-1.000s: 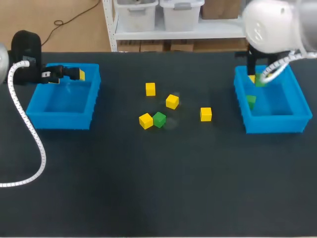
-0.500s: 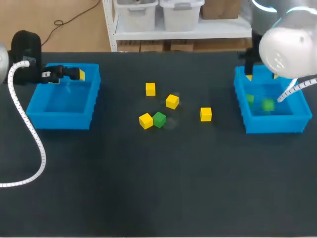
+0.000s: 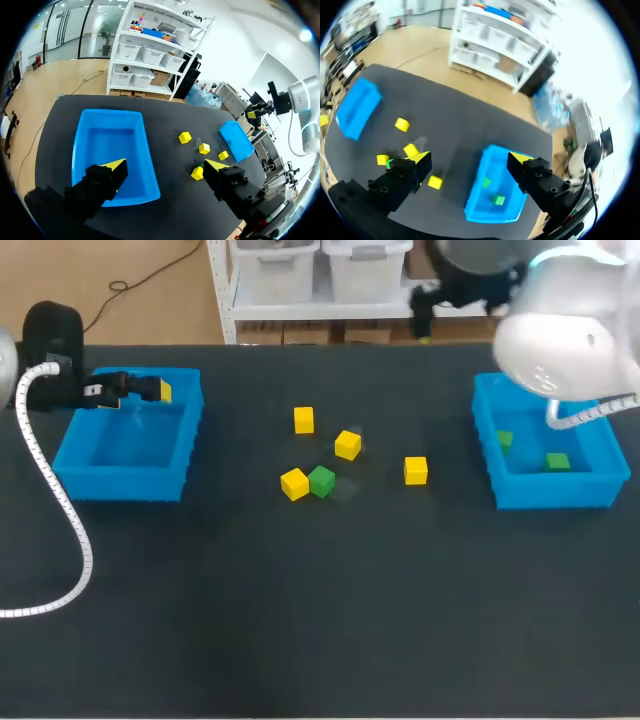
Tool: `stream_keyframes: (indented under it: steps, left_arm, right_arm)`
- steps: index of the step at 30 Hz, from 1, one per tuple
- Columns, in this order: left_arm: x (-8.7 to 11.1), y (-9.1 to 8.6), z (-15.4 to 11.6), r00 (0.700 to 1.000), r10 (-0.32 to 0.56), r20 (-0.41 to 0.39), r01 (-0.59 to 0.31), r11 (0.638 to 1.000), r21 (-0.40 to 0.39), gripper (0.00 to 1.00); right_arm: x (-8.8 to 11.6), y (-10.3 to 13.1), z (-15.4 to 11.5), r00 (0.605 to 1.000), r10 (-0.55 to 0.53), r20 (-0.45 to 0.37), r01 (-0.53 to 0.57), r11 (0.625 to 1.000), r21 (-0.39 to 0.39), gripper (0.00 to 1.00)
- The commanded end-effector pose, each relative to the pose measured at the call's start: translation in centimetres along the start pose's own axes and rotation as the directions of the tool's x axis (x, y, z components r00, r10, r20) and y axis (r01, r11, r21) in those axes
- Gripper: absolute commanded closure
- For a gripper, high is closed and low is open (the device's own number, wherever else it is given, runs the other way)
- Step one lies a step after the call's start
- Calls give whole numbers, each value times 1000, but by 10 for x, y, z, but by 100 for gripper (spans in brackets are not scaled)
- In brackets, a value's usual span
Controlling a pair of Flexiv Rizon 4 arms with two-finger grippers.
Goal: Put the green cubes in the right bin and the yellow cubes in the left bin.
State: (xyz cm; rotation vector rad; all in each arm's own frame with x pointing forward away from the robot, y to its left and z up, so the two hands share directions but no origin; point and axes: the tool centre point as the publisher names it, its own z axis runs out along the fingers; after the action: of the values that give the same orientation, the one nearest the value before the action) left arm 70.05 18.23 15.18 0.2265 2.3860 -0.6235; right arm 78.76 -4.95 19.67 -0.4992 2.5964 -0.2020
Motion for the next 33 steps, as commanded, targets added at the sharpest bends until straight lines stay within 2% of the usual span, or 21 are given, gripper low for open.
stream_keyframes:
  steps: [1,4,8,12,16,19,20,22,26,33]
  left_arm:
    - [1,2,0,1000,2,6,-2,1000,9,0]
    - [1,2,0,1000,2,6,-2,1000,9,0]
    - [1,2,0,1000,2,6,-2,1000,9,0]
    - [1,2,0,1000,2,6,-2,1000,9,0]
    - [1,2,0,1000,2,6,-2,1000,9,0]
    - [1,2,0,1000,2,6,-2,1000,9,0]
    - [1,2,0,1000,2,6,-2,1000,9,0]
    - [1,2,0,1000,2,6,-2,1000,9,0]
    - [1,2,0,1000,2,6,-2,1000,9,0]
    - [1,2,0,1000,2,6,-2,1000,9,0]
  right_arm:
    - [-28,35,-6,817,-571,82,576,814,-76,0]
    - [-36,64,-11,669,-735,112,743,660,-108,0]
    - [-34,99,-14,436,-891,127,895,414,-166,0]
    - [-19,125,-17,198,-971,133,961,166,-221,0]
    - [0,139,-22,-5,-988,153,970,-42,-240,0]
    - [12,145,-23,-138,-982,133,964,-163,-208,0]
    - [15,146,-22,-172,-977,123,962,-193,-191,0]
    - [19,146,-20,-215,-969,121,957,-234,-174,0]
    - [28,148,-17,-352,-933,78,931,-357,-71,0]
    - [44,153,-8,-574,-819,8,818,-573,45,0]
